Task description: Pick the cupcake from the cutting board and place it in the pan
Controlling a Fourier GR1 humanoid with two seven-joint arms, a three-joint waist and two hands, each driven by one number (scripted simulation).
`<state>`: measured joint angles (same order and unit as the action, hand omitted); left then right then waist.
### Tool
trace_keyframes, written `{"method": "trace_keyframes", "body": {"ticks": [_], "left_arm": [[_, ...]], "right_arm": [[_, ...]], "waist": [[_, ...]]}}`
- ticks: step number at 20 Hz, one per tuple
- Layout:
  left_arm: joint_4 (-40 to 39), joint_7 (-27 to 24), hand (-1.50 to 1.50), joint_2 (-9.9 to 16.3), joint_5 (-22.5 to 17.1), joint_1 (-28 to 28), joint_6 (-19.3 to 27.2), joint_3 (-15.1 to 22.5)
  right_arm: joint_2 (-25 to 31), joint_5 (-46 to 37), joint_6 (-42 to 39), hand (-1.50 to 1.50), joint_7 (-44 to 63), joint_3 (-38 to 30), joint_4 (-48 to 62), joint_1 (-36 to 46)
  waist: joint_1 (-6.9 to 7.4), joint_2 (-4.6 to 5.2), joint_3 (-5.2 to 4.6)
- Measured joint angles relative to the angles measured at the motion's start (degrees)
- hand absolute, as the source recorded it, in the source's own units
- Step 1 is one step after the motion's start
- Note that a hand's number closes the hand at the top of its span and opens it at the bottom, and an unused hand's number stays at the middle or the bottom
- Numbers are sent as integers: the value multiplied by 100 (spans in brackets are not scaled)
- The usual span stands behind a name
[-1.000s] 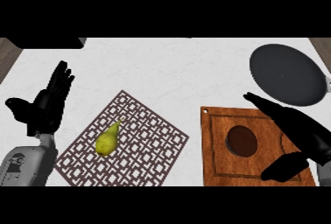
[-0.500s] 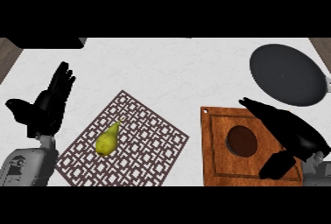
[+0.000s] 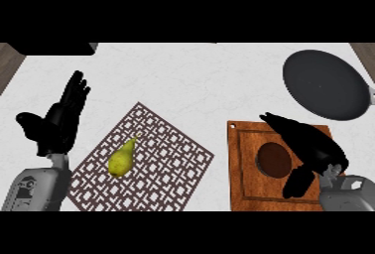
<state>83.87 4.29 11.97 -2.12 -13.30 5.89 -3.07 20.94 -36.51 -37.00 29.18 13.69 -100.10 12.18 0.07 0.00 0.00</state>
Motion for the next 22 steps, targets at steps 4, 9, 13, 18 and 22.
{"method": "trace_keyframes", "body": {"ticks": [4, 9, 13, 18, 22], "left_arm": [[-146, -115, 0, 24, -13, 6, -125, -138], [99, 85, 0, 9, 20, 23, -157, -183], [101, 77, 0, -57, 98, 46, -158, -187], [62, 49, 0, -119, 133, 58, -200, -203], [30, -18, 0, -103, 131, 52, -261, -271]], "right_arm": [[-116, -333, 67, -150, -247, 23, 444, 119], [-207, -600, -80, -150, -351, 21, 566, 50], [-338, -777, -124, -150, -443, 61, 643, -101], [-361, -964, 17, 150, -1042, 144, 1067, -60], [-306, -1133, 20, 150, -1413, 188, 1096, 1]], "waist": [[5, 2, 0], [1, 0, 1], [-5, -1, 0], [1, -4, -5], [-2, -8, -8]]}}
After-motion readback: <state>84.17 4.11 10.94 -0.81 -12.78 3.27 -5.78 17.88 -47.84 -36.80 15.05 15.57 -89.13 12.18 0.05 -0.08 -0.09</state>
